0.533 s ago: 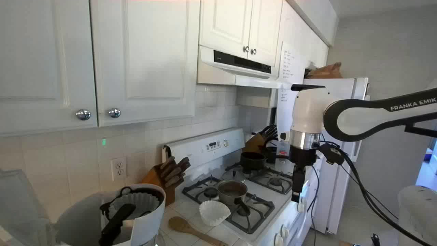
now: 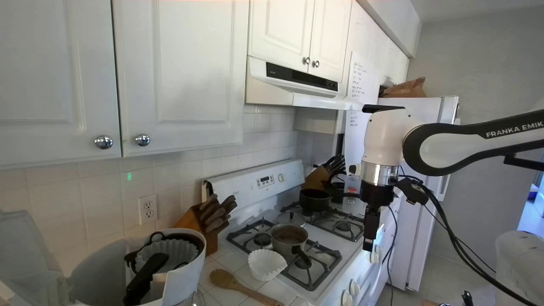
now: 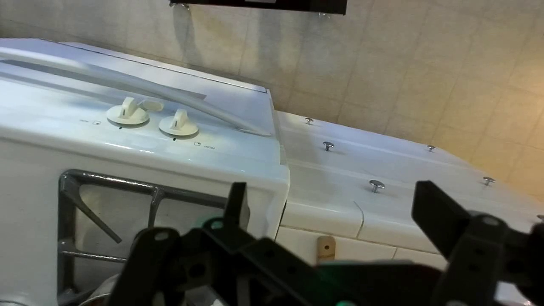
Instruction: Put the paper bowl inside the silver saucepan.
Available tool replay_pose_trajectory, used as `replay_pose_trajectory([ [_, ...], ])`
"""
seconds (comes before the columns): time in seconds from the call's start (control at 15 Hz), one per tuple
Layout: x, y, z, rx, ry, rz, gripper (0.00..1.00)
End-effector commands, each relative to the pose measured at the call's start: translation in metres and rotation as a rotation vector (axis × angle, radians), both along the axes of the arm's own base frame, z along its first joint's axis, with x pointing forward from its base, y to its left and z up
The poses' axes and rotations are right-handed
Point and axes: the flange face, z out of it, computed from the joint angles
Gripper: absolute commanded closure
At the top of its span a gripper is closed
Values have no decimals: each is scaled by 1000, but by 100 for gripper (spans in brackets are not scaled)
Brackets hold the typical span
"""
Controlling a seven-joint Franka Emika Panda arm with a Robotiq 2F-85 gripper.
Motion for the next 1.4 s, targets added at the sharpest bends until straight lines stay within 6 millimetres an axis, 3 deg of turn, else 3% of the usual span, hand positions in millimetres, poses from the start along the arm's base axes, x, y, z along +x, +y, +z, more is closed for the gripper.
replay_pose_trajectory([
  [0.0,5,-6,2,-41,-46,-12,0],
  [0.4,27,-47,4,-143,-99,297,0],
  [0.6,39,-54,-3,-191,-115,451,0],
  [1.0,79,-39,-33,-324,-238,574,0],
  [1.33,108,-26,-79,-365,-257,607,0],
])
